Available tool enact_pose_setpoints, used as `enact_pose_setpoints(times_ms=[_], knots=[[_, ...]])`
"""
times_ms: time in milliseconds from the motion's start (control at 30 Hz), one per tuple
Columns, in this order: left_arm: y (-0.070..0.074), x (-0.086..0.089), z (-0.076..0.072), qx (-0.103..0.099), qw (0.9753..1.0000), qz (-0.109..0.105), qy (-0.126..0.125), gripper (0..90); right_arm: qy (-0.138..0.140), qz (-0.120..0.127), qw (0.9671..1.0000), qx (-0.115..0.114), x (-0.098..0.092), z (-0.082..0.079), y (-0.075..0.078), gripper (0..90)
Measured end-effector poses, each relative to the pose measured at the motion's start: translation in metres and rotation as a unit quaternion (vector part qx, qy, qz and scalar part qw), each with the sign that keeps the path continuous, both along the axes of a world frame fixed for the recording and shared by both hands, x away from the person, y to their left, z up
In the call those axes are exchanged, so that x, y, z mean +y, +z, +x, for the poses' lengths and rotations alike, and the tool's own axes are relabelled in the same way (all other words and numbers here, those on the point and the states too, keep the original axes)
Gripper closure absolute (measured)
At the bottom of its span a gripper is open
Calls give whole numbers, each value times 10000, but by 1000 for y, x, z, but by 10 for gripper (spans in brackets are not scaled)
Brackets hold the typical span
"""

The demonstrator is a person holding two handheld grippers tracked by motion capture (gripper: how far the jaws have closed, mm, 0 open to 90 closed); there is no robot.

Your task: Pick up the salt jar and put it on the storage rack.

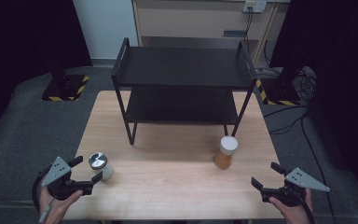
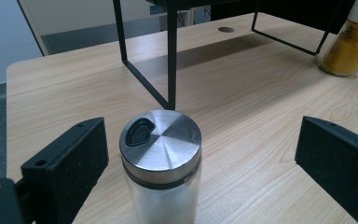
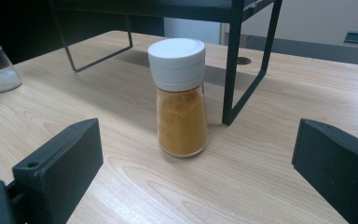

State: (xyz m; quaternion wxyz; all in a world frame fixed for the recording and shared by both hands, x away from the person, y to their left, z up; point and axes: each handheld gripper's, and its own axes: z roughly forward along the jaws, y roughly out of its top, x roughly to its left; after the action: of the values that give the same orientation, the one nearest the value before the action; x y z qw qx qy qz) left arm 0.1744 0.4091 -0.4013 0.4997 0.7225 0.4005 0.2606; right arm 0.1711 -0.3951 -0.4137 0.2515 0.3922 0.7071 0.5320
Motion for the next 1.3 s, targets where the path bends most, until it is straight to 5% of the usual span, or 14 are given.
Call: enact_pose_setpoints(times_ms=[1300], knots=[[-1, -2, -1, 42, 10000, 83, -14, 10, 86, 42, 10000, 21, 0, 2, -2, 26]])
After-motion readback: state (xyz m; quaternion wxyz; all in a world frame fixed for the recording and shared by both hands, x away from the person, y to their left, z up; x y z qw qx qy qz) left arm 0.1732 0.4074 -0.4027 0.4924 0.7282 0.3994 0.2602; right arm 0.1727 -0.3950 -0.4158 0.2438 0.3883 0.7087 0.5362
